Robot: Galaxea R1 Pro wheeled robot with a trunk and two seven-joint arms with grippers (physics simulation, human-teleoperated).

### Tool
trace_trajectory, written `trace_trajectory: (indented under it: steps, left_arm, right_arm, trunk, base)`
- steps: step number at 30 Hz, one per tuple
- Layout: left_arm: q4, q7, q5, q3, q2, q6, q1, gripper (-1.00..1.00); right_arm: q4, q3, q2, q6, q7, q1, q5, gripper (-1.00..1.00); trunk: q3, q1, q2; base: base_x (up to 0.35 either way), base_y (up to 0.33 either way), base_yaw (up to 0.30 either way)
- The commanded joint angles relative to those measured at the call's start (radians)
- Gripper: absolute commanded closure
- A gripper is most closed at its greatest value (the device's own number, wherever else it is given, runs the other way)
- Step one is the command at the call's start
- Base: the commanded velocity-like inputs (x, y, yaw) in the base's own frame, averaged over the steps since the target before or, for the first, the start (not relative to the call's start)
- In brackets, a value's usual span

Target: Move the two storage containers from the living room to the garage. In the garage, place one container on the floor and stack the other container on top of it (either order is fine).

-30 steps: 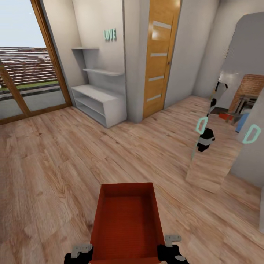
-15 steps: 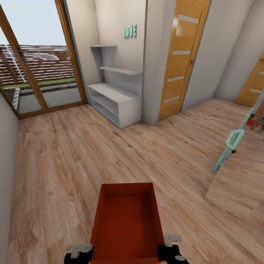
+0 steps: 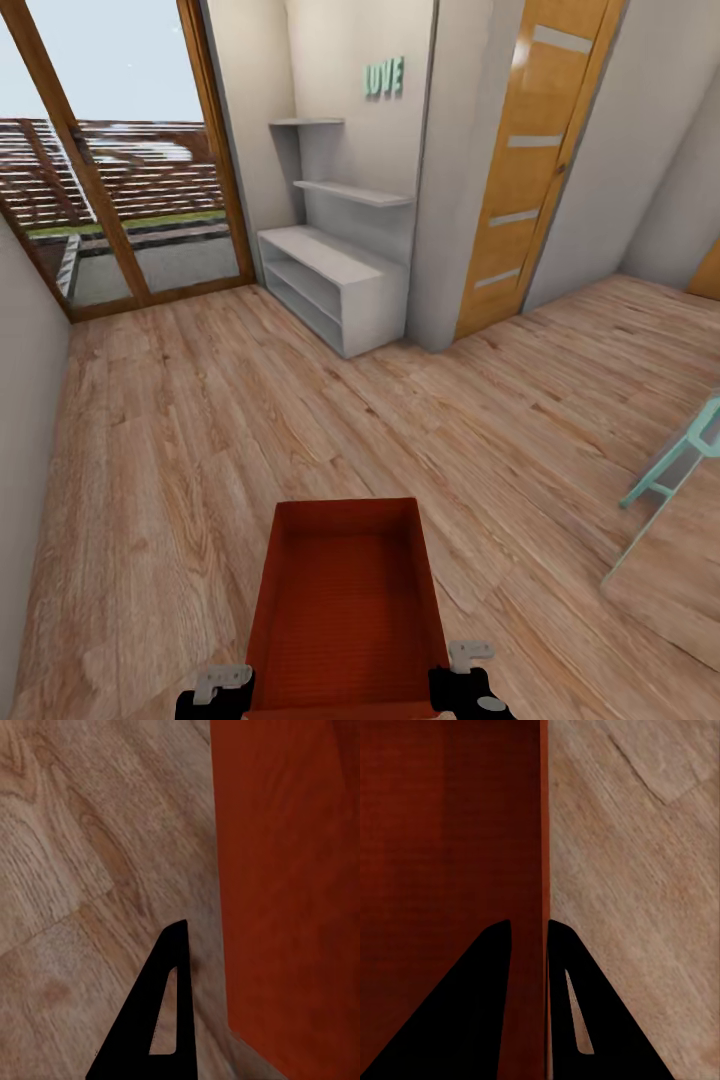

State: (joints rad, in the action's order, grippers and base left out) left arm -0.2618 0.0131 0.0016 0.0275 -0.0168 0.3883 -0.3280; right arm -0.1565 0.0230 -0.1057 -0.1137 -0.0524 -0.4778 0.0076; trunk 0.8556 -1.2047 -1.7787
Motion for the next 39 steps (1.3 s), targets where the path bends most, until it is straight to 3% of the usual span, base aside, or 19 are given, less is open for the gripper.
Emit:
trace_trajectory:
  steps: [1, 39]
  left_arm:
    - [0.001, -0.001, 0.003, 0.008, 0.000, 0.003, 0.000, 1.00]
    - [0.001, -0.001, 0.003, 0.007, 0.000, 0.003, -0.001, 1.00]
  right_arm:
    - [0.000, -0.005, 0.000, -0.003, -0.006, -0.001, 0.002, 1.00]
    - [0.000, -0.005, 0.000, -0.003, -0.006, -0.001, 0.002, 1.00]
  trunk:
    - [0.001, -0.001, 0.000]
    - [-0.006, -0.001, 0.000]
  base:
    - [0.346, 0.000, 0.004]
    - [0.346, 0.000, 0.000]
